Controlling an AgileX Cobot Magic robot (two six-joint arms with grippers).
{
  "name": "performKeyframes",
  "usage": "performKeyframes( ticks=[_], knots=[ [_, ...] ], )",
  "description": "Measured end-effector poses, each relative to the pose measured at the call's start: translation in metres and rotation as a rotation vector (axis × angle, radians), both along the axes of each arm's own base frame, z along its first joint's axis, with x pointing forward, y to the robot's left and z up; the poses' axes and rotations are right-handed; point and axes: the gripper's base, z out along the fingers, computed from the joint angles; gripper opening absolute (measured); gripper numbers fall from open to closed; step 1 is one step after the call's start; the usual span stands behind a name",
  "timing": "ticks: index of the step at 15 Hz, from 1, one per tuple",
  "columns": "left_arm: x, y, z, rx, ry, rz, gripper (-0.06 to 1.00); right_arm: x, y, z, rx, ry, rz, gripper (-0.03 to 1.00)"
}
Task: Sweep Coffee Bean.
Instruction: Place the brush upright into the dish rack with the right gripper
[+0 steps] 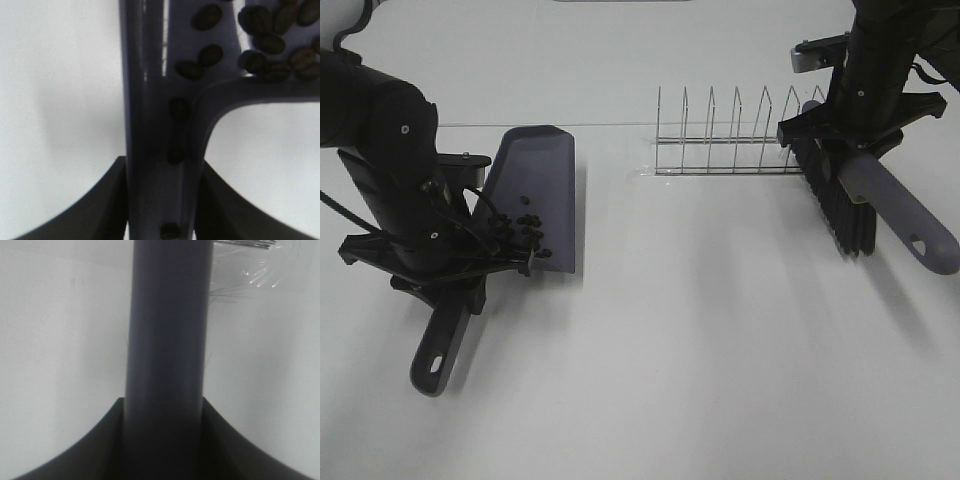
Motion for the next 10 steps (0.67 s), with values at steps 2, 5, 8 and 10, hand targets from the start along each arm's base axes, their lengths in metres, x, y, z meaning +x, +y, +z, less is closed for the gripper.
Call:
performKeyframes(
  ticks=[2, 5, 8, 10],
  knots=[
    [0.000, 0.000, 0.000, 0.000, 0.000, -0.003, 0.35, 0.005, 0.001, 0.000, -0.005, -0.009, 0.002, 0.37],
    [0.000, 0.000, 0.000, 0.000, -0.001, -0.003, 0.35, 0.017, 0.002, -0.001, -0.013, -0.022, 0.001, 0.37],
    [0.000, 0.000, 0.000, 0.003, -0.001, -0.021, 0.35, 0.035, 0.005, -0.007, -0.015, -0.037, -0.004, 0.37],
    [0.000, 0.000, 0.000, 0.003, -0.001, -0.023, 0.35, 0.043, 0.006, -0.007, -0.018, -0.043, -0.009, 0.37]
  ],
)
